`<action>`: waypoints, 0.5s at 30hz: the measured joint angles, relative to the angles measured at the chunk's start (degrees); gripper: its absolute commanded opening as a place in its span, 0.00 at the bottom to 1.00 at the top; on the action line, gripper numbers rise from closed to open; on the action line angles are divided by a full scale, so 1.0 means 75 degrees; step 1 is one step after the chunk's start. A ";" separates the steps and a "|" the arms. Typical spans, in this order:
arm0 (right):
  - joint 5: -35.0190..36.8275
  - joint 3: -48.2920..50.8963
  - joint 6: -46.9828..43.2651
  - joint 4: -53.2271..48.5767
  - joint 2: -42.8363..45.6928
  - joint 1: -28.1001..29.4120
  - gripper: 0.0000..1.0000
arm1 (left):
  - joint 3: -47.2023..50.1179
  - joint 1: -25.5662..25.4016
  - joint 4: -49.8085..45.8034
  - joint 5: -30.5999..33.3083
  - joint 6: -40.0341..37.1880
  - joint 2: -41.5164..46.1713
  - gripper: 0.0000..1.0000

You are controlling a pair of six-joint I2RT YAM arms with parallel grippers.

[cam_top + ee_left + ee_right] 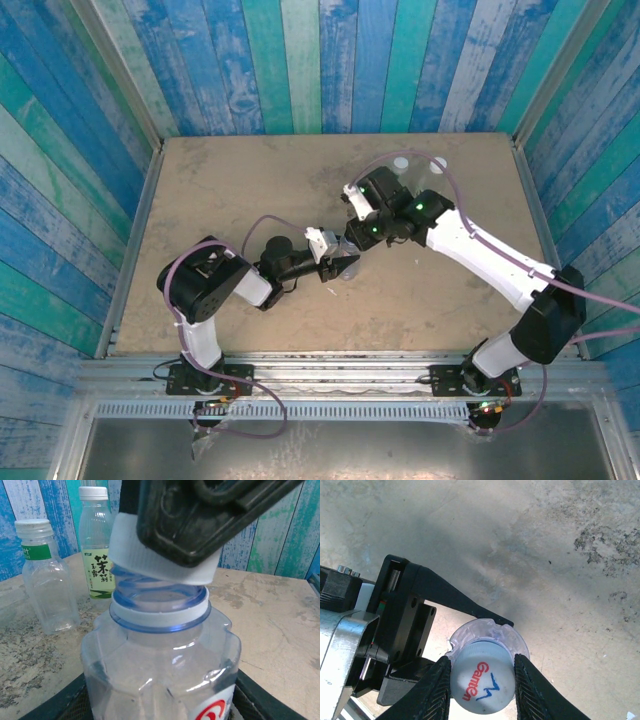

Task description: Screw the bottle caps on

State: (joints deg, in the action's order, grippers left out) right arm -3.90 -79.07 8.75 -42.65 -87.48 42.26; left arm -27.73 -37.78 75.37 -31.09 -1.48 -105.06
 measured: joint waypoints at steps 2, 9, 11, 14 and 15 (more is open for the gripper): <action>0.0006 -0.0140 -0.0003 -0.0143 -0.0087 0.0000 0.33 | -0.0009 0.0003 -0.0009 -0.0009 0.0000 0.0000 0.56; 0.0163 -0.0848 -0.0009 -0.0886 -0.0545 0.0058 0.32 | -0.0058 0.0012 0.0006 -0.0017 -0.0003 -0.0058 0.56; 0.0198 -0.1043 -0.0006 -0.1116 -0.0670 0.0067 0.32 | -0.0076 0.0009 0.0009 -0.0050 -0.0020 -0.0079 0.56; 0.0233 -0.1311 -0.0006 -0.1425 -0.0851 0.0079 0.32 | -0.0082 0.0009 0.0006 -0.0079 -0.0032 -0.0085 0.56; 0.0239 -0.1416 -0.0006 -0.1533 -0.0921 0.0085 0.32 | -0.0082 0.0009 0.0006 -0.0085 -0.0035 -0.0085 0.56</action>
State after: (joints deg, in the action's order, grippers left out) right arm -2.11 -89.69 8.71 -54.15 -94.39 42.89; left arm -28.34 -37.71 75.42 -31.73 -1.74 -105.69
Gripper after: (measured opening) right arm 0.328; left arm 0.559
